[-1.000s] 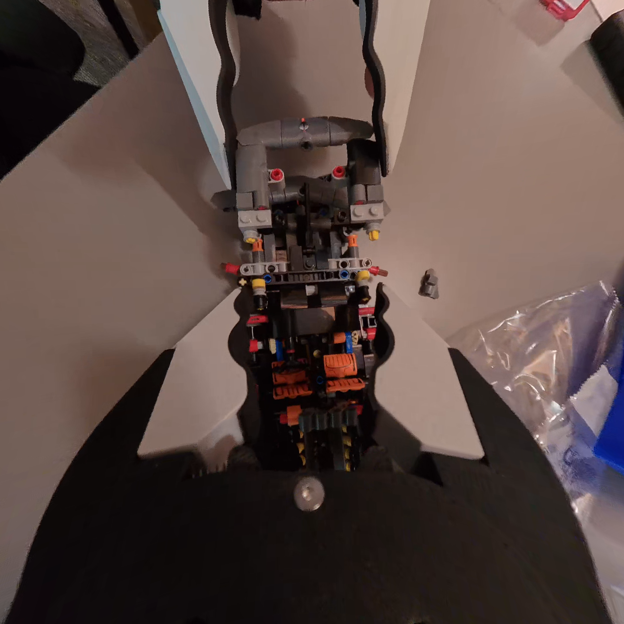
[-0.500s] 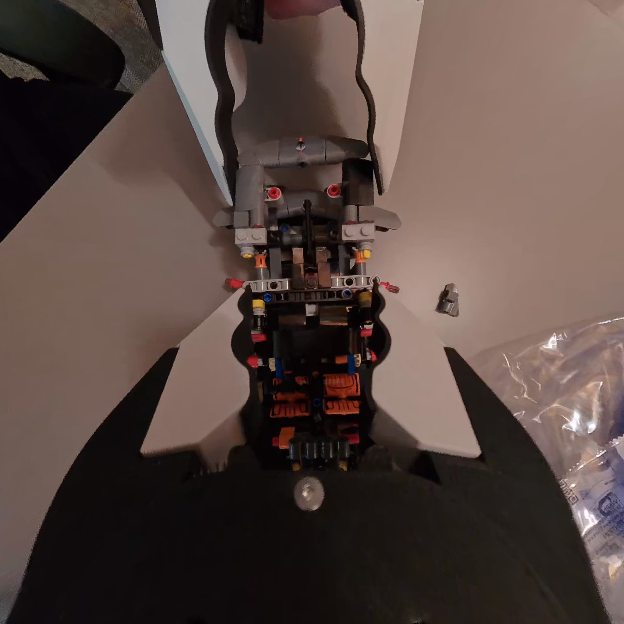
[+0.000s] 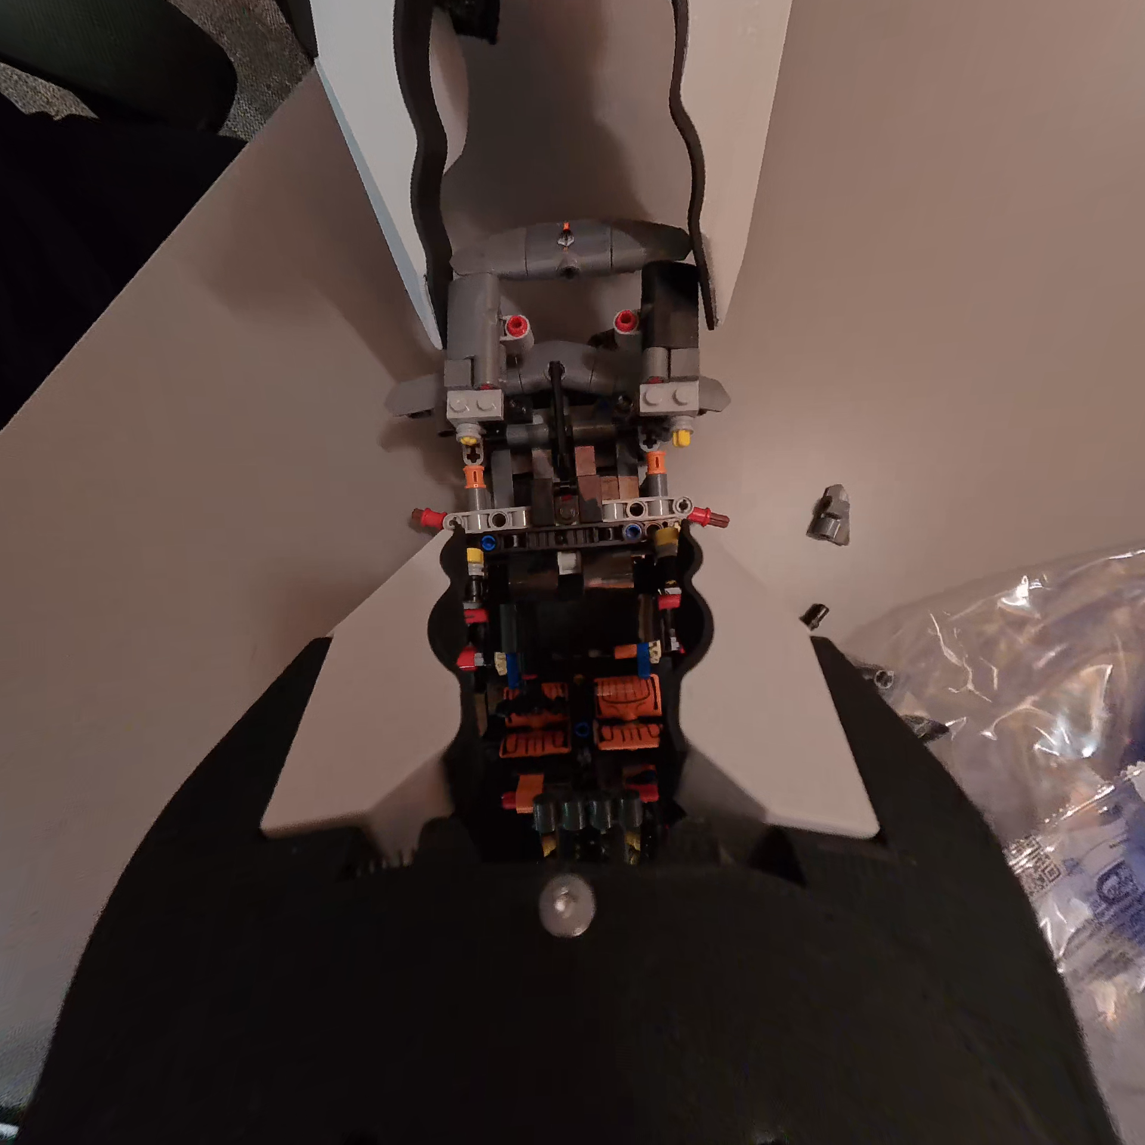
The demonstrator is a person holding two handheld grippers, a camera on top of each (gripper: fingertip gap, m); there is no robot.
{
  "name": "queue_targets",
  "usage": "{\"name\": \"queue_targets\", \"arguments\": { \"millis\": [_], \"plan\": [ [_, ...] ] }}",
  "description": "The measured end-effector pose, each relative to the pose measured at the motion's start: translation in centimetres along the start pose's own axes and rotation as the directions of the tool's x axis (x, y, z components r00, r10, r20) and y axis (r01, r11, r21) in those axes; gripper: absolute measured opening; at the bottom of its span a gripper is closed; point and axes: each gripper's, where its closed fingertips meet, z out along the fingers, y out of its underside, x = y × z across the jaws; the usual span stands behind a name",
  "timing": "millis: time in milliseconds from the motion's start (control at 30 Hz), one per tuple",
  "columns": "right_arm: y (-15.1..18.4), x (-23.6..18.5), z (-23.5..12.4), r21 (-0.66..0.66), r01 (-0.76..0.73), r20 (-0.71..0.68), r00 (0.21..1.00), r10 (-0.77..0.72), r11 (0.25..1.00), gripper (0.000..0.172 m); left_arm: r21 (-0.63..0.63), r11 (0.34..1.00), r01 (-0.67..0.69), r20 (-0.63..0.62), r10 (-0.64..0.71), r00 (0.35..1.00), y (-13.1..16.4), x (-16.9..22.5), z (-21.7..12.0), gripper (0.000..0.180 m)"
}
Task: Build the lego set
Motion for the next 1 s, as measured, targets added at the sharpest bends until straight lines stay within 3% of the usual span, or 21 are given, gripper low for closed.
{"name": "queue_targets", "arguments": {
  "millis": [433, 667, 1000],
  "plan": [
    [0.6, -0.4, -2.0, 0.038, -0.005, 0.003, 1.000, 0.004, 0.999, 0.061, 0.008, 1.000, -0.002, -0.024, 0.002, 1.000, -0.9, 0.6, 1.0, 0.077],
    [0.5, -0.4, -0.4, -0.067, 0.043, 0.033, 0.999, -0.041, 0.997, 0.065, -0.006, 1.000, -0.007, -0.039, 0.007, 0.999, -0.8, 0.8, 1.5, 0.077],
    [1.2, -0.5, -0.7, -0.149, 0.055, 0.049, 0.998, -0.048, 0.987, 0.063, -0.026, 1.000, -0.009, -0.070, 0.008, 0.998, -0.3, 1.1, 2.0, 0.077]
  ]
}}
